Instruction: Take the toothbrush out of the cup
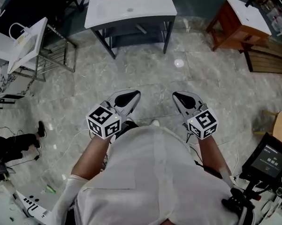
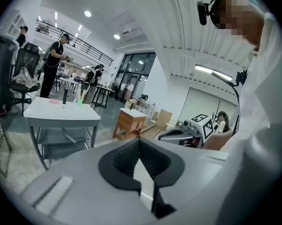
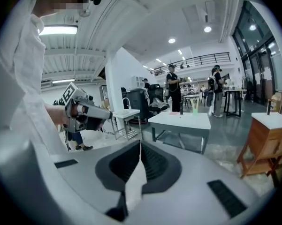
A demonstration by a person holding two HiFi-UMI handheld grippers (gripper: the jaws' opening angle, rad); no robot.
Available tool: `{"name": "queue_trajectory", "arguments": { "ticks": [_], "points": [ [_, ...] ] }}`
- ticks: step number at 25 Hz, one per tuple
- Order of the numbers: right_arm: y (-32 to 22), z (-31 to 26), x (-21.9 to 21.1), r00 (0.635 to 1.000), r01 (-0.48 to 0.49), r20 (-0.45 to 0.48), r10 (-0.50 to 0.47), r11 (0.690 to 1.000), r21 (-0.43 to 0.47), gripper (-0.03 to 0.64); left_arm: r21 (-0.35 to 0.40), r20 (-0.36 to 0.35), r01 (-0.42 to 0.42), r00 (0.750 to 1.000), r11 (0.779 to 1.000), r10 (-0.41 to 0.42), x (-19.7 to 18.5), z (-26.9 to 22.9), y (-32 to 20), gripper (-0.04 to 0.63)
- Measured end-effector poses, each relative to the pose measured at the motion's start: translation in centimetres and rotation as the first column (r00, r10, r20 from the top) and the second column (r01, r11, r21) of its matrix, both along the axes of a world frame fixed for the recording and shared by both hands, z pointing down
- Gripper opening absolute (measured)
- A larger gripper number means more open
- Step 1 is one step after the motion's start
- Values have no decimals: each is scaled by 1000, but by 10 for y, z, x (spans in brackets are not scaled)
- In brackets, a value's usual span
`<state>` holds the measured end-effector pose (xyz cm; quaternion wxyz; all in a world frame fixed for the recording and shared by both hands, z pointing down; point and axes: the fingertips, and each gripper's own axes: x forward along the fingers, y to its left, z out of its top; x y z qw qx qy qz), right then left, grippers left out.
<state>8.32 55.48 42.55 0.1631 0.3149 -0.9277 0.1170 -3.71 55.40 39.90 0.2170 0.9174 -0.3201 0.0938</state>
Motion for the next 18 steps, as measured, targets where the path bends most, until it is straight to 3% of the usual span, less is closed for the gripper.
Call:
{"name": "queue_trajectory", "arguments": {
  "ticks": [9,18],
  "points": [
    [-41,9,7,1000,10,8,-10,999,32,12,6,37,19,999,1000,-19,11,1,-53,8],
    [-134,21,6,995,-90,-52,91,996,5,48,26,-3,-82,997,996,82,20,7,-174,8]
  ]
}}
